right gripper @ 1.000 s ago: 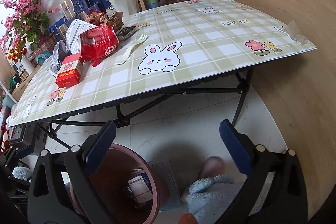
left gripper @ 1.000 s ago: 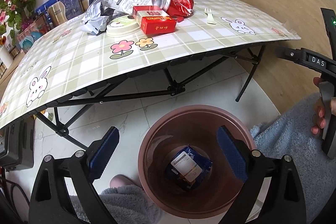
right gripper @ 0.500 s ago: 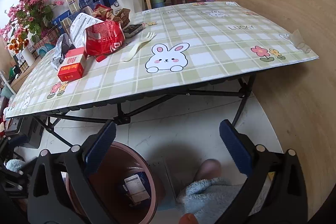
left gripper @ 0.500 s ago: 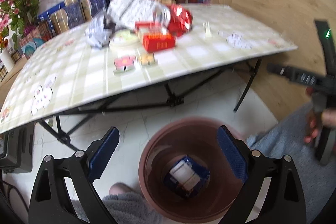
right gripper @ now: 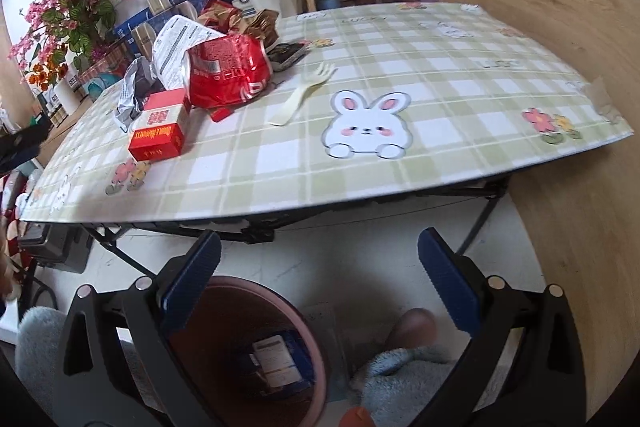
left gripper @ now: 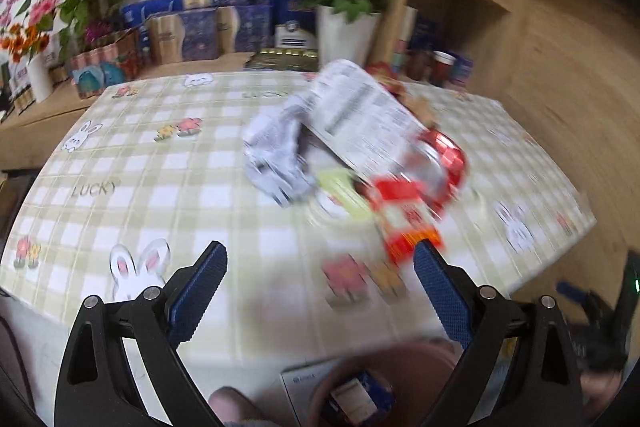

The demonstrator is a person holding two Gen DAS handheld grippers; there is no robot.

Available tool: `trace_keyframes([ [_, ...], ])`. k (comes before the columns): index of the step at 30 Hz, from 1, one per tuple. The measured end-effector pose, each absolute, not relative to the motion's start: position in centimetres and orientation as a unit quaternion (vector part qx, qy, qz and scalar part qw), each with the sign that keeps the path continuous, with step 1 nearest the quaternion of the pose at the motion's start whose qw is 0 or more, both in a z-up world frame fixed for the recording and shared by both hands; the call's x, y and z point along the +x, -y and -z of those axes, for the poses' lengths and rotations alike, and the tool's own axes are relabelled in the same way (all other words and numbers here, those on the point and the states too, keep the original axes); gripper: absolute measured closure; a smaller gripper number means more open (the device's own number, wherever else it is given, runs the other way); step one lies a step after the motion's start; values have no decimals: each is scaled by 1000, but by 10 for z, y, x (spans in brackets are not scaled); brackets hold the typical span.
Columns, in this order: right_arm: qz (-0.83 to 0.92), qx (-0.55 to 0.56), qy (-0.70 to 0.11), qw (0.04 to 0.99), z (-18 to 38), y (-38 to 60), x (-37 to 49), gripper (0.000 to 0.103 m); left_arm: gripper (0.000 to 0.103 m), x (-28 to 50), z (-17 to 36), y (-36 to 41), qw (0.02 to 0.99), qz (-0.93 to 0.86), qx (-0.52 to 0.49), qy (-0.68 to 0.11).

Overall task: Collect trash
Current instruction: 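Grasp the crumpled paper with the left tool while the right tool grasps the red can, then drop the crumpled paper from the left tool into the brown bin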

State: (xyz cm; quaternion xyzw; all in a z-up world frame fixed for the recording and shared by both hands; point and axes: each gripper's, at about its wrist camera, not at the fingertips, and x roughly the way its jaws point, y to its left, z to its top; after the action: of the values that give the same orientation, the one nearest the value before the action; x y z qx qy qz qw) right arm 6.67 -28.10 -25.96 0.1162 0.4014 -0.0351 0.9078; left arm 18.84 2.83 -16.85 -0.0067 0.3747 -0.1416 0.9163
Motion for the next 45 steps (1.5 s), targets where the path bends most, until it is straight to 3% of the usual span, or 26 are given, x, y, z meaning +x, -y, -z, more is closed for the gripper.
trace_keyframes([
  [7,9,149,-436,888,262,272,108,5,11,305,186,-31,905,110,11,-411],
  [13,6,133,-442,887,249,271,131,6,17,359,215,-35,892,89,-29,-442],
  [15,2,129,-438,890,243,271,137,6,41,367,229,-37,881,79,-27,-466],
  [16,1,127,-439,890,240,270,140,6,59,367,233,-36,876,85,-31,-473],
  [19,-19,130,-440,889,233,266,154,22,60,354,232,-41,883,86,-16,-461],
  [21,-26,120,-435,892,227,261,163,25,60,342,233,-48,883,99,-9,-458],
  [23,-42,104,-426,898,221,252,176,38,60,332,236,-58,882,114,-23,-457],
  [29,-52,89,-382,918,202,233,211,45,59,316,243,-76,878,129,-49,-458],
  [37,-58,139,-419,896,219,212,266,58,60,295,235,-83,876,118,-79,-460],
  [45,-37,119,-421,899,211,200,263,80,61,254,191,-88,888,132,-101,-429],
])
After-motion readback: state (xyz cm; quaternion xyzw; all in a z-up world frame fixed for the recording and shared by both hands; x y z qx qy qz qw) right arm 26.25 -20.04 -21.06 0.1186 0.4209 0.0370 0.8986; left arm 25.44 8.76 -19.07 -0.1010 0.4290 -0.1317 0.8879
